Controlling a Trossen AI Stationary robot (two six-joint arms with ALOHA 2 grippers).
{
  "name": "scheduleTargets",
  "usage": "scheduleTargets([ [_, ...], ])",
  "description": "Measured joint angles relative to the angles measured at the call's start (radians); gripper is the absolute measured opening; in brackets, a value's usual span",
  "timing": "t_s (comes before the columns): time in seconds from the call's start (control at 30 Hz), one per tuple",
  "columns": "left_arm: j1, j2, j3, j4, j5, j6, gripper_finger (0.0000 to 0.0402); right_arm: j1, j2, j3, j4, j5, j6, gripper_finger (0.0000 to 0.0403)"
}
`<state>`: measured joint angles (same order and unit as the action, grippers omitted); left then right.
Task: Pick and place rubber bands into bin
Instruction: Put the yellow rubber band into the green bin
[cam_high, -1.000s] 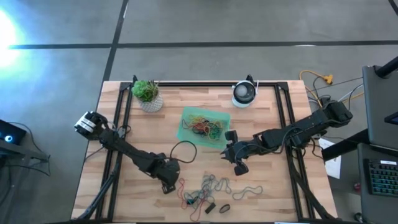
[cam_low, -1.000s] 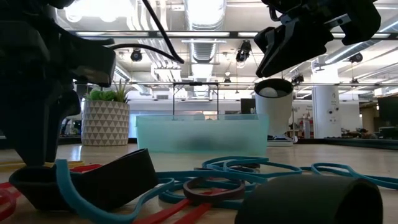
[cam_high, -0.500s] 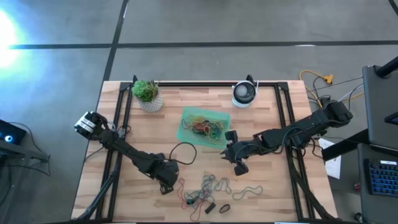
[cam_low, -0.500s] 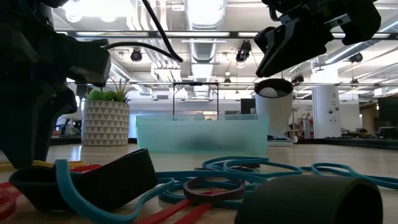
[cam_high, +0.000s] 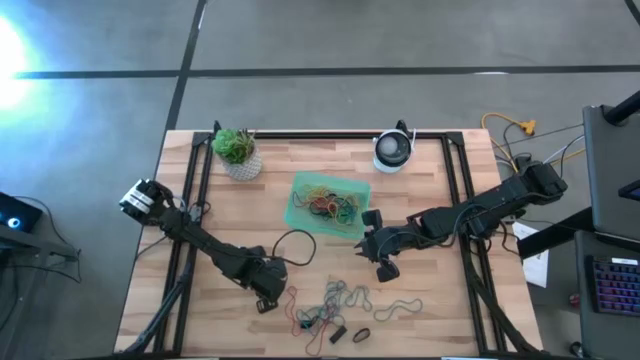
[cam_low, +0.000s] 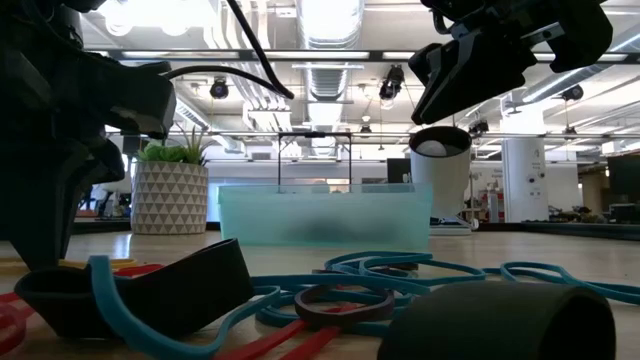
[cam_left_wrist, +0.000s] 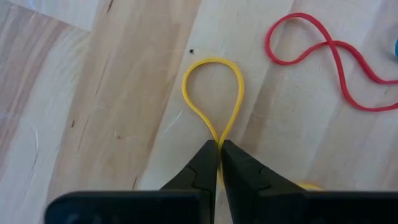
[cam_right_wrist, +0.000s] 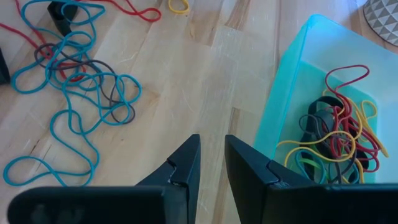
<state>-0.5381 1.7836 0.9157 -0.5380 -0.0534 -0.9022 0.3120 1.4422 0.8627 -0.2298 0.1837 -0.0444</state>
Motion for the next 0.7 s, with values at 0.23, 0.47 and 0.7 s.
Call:
scheduleTargets([
  [0.23, 0.000, -0.004, 0.009, -0.010, -0.005, 0.034, 0.0001, 0.000, 0.000, 0.000, 0.000, 0.000, 0.000, 0.0068],
  [0.47, 0.000, -0.058, 0.045, -0.072, -0.057, 0.054, 0.0000, 0.000, 0.000, 0.000, -0.001, 0.000, 0.000, 0.0068],
  [0.7, 0.004, -0.135, 0.054, -0.116, -0.218, 0.074, 0.0000, 0.000, 0.000, 0.000, -0.002, 0.000, 0.000, 0.0068],
])
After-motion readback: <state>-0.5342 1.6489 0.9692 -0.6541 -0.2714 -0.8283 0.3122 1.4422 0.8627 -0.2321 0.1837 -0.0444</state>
